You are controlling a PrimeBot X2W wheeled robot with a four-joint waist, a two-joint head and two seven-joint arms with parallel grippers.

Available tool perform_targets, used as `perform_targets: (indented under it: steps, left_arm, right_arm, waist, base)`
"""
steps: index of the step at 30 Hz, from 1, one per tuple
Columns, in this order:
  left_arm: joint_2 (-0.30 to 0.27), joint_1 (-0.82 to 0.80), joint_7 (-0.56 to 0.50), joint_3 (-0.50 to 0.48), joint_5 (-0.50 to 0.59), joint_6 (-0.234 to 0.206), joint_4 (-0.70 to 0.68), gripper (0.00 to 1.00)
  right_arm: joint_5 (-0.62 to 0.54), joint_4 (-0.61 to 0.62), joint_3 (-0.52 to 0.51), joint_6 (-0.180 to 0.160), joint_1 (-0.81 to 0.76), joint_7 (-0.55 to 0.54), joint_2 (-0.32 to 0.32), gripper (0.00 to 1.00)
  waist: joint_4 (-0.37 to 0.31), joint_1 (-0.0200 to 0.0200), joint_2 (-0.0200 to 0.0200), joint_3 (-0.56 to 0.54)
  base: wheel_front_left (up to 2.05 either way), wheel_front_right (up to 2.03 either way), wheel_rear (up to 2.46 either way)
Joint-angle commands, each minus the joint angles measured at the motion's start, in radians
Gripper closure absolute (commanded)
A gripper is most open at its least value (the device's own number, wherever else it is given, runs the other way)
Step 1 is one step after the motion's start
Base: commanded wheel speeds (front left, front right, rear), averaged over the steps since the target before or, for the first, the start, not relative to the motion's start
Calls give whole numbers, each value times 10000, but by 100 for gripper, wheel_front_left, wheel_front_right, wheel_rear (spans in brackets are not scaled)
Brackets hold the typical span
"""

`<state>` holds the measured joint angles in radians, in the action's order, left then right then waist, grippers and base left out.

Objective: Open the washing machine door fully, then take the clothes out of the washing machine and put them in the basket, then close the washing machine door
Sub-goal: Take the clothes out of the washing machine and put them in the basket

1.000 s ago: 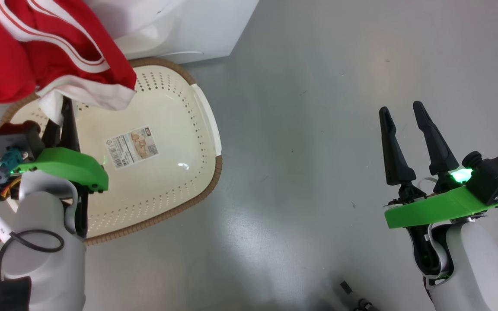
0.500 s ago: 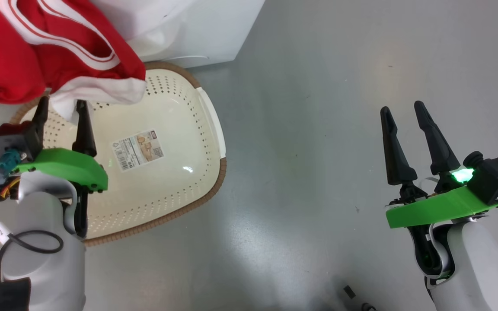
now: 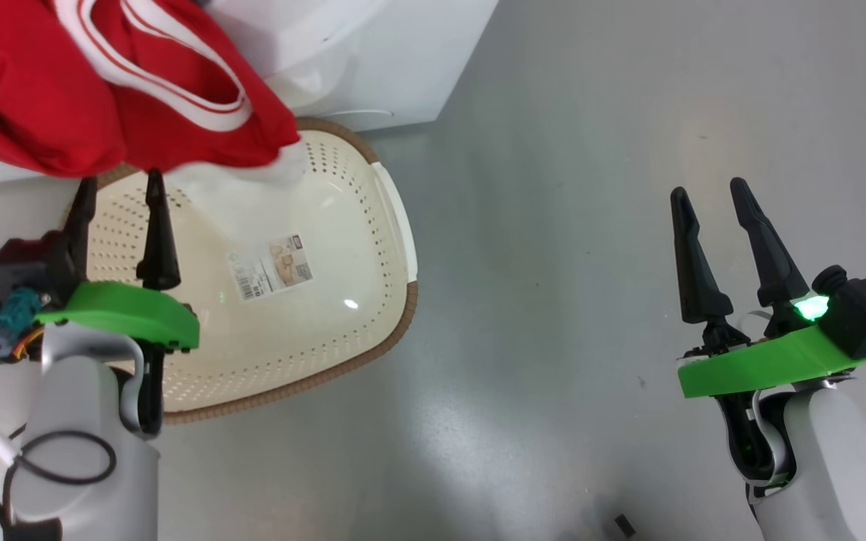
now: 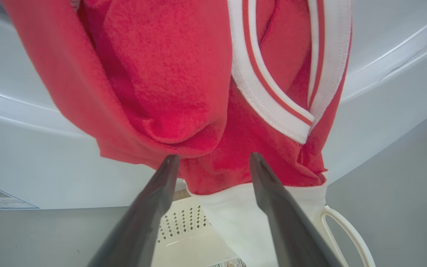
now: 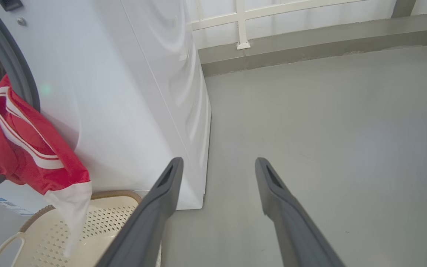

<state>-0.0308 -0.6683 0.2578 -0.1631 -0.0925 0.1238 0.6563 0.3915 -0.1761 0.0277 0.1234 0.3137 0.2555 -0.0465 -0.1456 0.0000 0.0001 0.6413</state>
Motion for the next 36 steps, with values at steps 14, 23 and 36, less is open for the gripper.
perform_targets:
  steps: [14,23,36]
  left_arm:
    - [-196,2105,40,312,-886,-48,-2637,0]
    - [-196,3038,40,673,-1268,-523,-3988,0]
    - [-195,3219,40,1015,-1347,-916,-4553,0]
  right_arm:
    - [-411,150,73,73,-524,63,-37,0]
    - [-451,151,60,73,-592,63,-37,0]
    - [-441,157,28,73,-573,63,-37,0]
  waist:
    - [386,0,-1,-487]
    - [451,0,-1,-578]
    - [490,0,-1,-529]
  base:
    - [0,0,0]
    - [0,0,0]
    - [0,0,0]
